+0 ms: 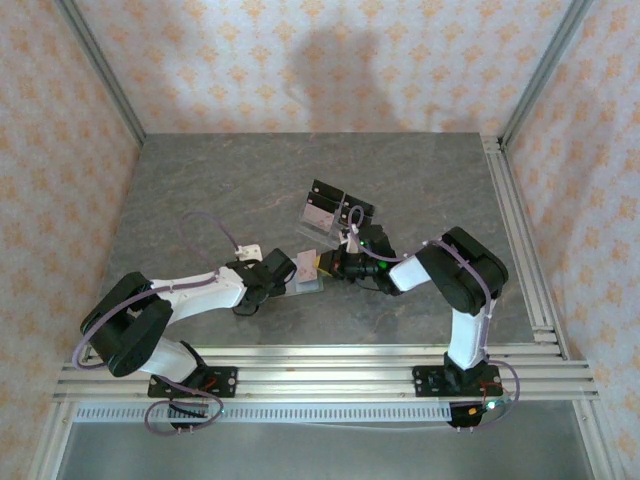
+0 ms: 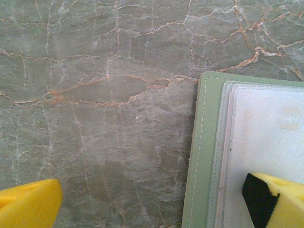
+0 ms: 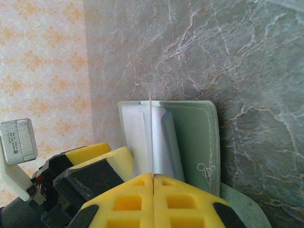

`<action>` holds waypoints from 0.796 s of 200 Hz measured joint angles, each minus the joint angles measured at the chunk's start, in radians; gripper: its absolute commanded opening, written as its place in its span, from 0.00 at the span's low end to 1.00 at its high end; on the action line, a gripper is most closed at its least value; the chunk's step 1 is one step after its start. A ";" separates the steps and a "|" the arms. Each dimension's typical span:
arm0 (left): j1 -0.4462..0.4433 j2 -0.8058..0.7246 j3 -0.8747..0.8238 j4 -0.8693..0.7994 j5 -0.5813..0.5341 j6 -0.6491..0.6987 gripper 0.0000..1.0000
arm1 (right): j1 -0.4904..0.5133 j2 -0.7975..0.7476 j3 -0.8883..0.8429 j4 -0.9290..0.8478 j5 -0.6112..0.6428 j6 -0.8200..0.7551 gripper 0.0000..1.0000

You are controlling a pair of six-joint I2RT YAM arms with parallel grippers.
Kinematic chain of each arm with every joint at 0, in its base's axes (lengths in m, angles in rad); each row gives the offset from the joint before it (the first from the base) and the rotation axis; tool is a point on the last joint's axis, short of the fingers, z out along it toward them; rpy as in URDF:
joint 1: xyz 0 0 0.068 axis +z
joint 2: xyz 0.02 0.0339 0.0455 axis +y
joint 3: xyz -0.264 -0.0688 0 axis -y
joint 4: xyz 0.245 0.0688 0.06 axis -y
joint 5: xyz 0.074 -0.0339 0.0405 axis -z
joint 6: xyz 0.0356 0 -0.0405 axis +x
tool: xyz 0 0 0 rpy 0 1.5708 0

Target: Put the credit cards into the card holder

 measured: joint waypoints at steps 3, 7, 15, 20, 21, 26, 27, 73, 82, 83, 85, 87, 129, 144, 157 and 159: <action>0.000 0.000 0.000 0.000 0.000 0.000 1.00 | 0.002 0.000 0.000 0.000 0.000 0.000 0.00; 0.000 0.000 0.000 0.000 0.000 0.000 1.00 | 0.004 0.002 0.000 0.000 0.000 0.000 0.00; 0.000 0.000 0.000 0.000 0.000 0.000 1.00 | 0.009 0.006 0.001 0.000 0.000 0.000 0.00; 0.000 0.000 0.000 0.000 0.000 0.000 1.00 | 0.013 0.009 0.001 0.000 -0.001 0.000 0.00; 0.000 0.000 0.000 0.000 0.000 0.000 1.00 | 0.014 0.010 0.002 0.000 -0.001 0.000 0.00; 0.000 0.000 0.000 0.000 0.000 0.000 1.00 | 0.018 0.013 0.002 0.000 -0.001 0.000 0.00; 0.000 0.000 0.000 0.000 0.000 0.000 1.00 | 0.019 0.013 0.002 0.000 0.000 0.000 0.00; 0.000 0.000 0.000 0.000 0.000 0.000 1.00 | 0.046 0.021 0.021 -0.006 -0.004 0.000 0.00; 0.000 0.000 0.000 0.000 0.000 0.000 1.00 | 0.048 0.024 0.027 -0.007 -0.004 0.000 0.00; 0.000 0.000 0.000 0.000 0.000 0.000 1.00 | 0.049 0.024 0.028 -0.007 -0.004 0.000 0.00; 0.000 0.000 0.000 0.000 0.000 0.000 1.00 | 0.050 0.026 0.029 -0.007 -0.004 0.000 0.00; 0.000 0.000 0.000 0.000 0.000 0.000 1.00 | 0.050 0.027 0.031 -0.007 -0.004 0.000 0.00; 0.000 0.000 0.000 0.000 0.000 0.000 1.00 | 0.061 0.047 0.045 -0.007 -0.004 0.000 0.00; 0.000 0.000 0.000 0.000 0.000 0.000 1.00 | 0.064 0.051 0.046 -0.007 -0.004 0.000 0.00; 0.000 0.000 0.000 0.000 0.000 0.000 1.00 | 0.066 0.056 0.048 -0.006 -0.004 0.000 0.00; 0.000 0.000 0.000 0.000 0.000 0.000 1.00 | 0.066 0.057 0.048 -0.006 -0.004 0.000 0.00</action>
